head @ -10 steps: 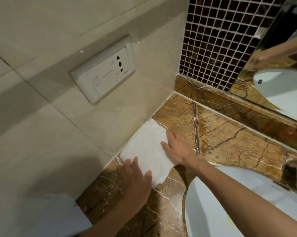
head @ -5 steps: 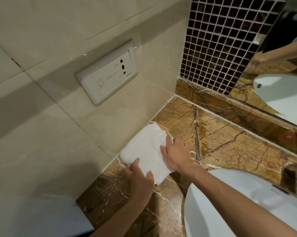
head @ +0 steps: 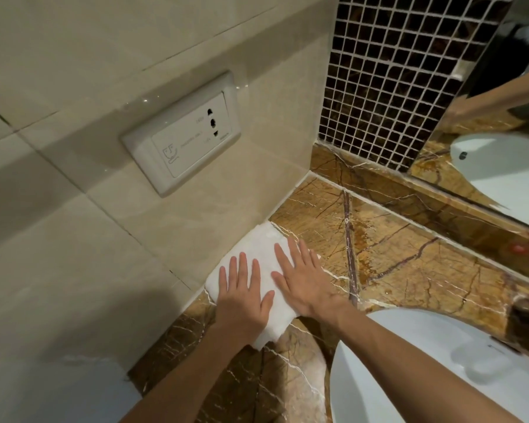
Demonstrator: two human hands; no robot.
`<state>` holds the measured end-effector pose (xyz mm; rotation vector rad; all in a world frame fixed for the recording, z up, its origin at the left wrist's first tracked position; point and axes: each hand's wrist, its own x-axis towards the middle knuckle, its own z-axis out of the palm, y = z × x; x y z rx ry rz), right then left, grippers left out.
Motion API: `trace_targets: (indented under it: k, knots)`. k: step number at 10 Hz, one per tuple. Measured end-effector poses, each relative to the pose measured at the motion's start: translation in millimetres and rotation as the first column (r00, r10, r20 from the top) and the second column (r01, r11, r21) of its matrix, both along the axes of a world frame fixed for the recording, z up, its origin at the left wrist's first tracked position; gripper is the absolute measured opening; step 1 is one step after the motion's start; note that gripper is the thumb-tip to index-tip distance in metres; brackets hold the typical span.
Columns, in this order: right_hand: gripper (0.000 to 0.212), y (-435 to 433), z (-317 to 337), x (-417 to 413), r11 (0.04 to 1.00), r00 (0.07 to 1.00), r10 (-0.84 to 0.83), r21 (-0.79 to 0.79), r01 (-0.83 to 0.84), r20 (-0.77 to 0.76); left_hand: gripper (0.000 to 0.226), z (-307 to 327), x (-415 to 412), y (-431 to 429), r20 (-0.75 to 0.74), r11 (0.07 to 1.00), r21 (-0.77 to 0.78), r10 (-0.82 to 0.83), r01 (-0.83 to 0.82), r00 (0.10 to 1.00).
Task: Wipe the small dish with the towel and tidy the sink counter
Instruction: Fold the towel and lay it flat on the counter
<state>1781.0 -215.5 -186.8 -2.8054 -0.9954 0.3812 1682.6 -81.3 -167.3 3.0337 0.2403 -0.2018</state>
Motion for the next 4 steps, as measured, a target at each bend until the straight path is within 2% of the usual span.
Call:
trace_targets:
  k: [2,3,4]
  knots:
    - [0.064,3.6,6.3,0.8,1.000,0.999,-0.025,-0.014,0.024,-0.037,0.063,7.1,-0.4,-5.1,0.015,1.000,0.014,0.002,-0.002,1.000]
    - [0.064,-4.9,18.1,-5.6,0.995,0.995,-0.077,0.062,0.082,-0.067,0.067,11.5,10.3,-10.2,-0.014,0.993,0.109,-0.047,0.048,0.999]
    - [0.061,-19.0,36.7,-13.4,0.985,0.991,-0.124,0.115,0.130,-0.051,0.062,19.6,21.9,-16.1,0.015,0.997,0.026,-0.070,0.070,0.997]
